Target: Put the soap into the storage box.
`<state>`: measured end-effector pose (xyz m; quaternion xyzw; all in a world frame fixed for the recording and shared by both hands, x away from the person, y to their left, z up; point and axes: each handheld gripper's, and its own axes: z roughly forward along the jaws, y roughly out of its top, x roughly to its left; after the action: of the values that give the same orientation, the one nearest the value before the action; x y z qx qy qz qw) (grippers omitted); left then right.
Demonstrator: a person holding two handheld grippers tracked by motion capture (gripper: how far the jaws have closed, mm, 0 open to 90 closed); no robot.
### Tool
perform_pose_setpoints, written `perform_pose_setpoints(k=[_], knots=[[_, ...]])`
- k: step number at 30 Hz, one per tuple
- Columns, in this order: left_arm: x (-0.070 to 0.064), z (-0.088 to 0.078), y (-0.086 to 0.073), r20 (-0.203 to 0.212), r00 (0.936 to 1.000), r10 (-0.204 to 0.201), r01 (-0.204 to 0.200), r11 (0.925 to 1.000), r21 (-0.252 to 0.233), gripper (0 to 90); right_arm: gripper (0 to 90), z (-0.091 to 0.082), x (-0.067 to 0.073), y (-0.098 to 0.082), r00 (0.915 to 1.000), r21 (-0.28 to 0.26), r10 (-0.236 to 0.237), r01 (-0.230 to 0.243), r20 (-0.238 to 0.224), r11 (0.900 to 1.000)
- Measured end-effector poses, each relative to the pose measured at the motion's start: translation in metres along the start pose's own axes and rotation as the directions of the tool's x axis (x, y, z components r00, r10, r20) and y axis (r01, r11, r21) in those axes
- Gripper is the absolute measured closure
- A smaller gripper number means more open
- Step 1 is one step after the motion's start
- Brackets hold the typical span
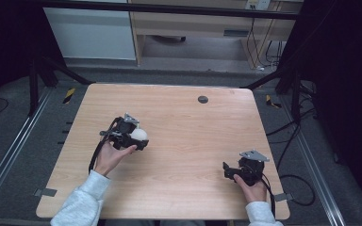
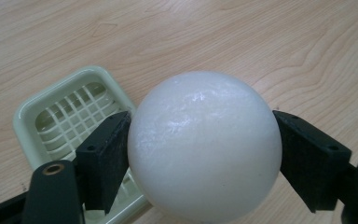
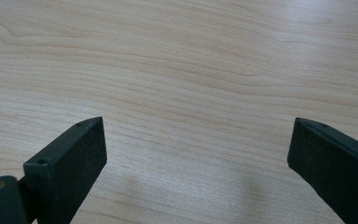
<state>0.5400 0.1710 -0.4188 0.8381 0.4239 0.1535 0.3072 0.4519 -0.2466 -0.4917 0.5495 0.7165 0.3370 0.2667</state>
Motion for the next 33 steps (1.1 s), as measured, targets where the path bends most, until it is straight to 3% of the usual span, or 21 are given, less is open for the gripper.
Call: perform_pose_setpoints(k=[14,33], knots=[[0.026,-0.002,0.000,-0.017,0.9982,-0.057,0.057,0.9984,-0.004,22.6,4.9,0.000,0.000,0.000,1.0000,0.000,0.004,-0.004,-0.005,1.000],[0.047,0.012,-0.006,-0.066,0.9942,-0.084,0.088,0.9951,0.045,22.6,4.9,0.000,0.000,0.000,0.9999,-0.002,0.009,-0.009,-0.007,1.000]])
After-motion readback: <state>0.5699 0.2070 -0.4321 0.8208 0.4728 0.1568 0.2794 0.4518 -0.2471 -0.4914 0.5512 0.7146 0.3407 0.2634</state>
